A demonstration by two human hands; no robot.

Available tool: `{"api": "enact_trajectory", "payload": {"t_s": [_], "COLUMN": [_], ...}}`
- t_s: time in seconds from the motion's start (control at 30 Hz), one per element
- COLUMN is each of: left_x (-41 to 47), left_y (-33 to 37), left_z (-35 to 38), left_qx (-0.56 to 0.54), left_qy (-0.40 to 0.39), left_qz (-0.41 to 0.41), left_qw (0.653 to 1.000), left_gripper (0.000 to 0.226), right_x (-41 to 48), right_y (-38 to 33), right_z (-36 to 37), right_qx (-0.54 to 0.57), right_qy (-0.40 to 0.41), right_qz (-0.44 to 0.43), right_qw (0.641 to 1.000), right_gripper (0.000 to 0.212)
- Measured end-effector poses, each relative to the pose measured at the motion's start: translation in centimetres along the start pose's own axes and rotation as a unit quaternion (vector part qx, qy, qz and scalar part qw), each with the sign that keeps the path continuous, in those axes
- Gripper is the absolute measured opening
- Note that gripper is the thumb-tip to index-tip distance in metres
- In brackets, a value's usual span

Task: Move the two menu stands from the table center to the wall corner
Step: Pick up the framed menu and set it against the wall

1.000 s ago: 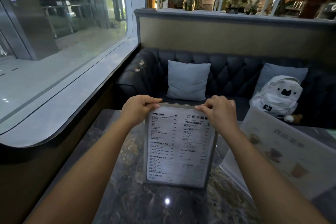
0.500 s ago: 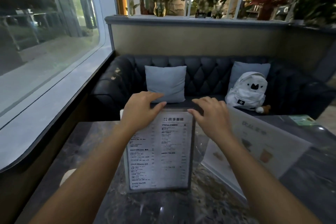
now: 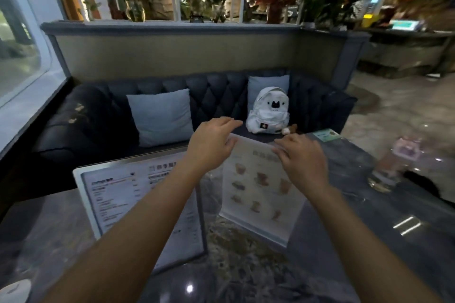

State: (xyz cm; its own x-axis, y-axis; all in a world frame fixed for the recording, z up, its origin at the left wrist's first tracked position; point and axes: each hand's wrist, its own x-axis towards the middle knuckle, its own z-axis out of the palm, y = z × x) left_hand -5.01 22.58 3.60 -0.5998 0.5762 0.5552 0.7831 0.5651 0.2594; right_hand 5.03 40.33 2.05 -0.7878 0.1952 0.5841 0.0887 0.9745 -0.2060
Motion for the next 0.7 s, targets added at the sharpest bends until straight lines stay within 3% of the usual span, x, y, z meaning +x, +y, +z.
{"api": "enact_trajectory", "payload": {"t_s": [0.23, 0.4, 0.7], "left_x": [0.7, 0.5, -0.6], "left_y": [0.0, -0.3, -0.1], "left_z": [3.1, 3.1, 1.6], "left_qx": [0.064, 0.067, 0.095], "left_qy": [-0.122, -0.065, -0.094], "left_qz": [0.002, 0.007, 0.062], "left_qw": [0.990, 0.996, 0.989], "left_gripper": [0.039, 0.037, 0.051], "right_x": [-1.4, -1.4, 0.9], "right_y": [2.8, 3.3, 4.3], "right_z": [-0.6, -0.2, 1.5], "right_qx": [-0.013, 0.003, 0.074], "right_qy": [-0.017, -0.002, -0.011], "right_qz": [0.037, 0.043, 0.096], "right_qw": [0.999, 0.999, 0.993], "right_gripper": [0.019, 0.017, 0.024]}}
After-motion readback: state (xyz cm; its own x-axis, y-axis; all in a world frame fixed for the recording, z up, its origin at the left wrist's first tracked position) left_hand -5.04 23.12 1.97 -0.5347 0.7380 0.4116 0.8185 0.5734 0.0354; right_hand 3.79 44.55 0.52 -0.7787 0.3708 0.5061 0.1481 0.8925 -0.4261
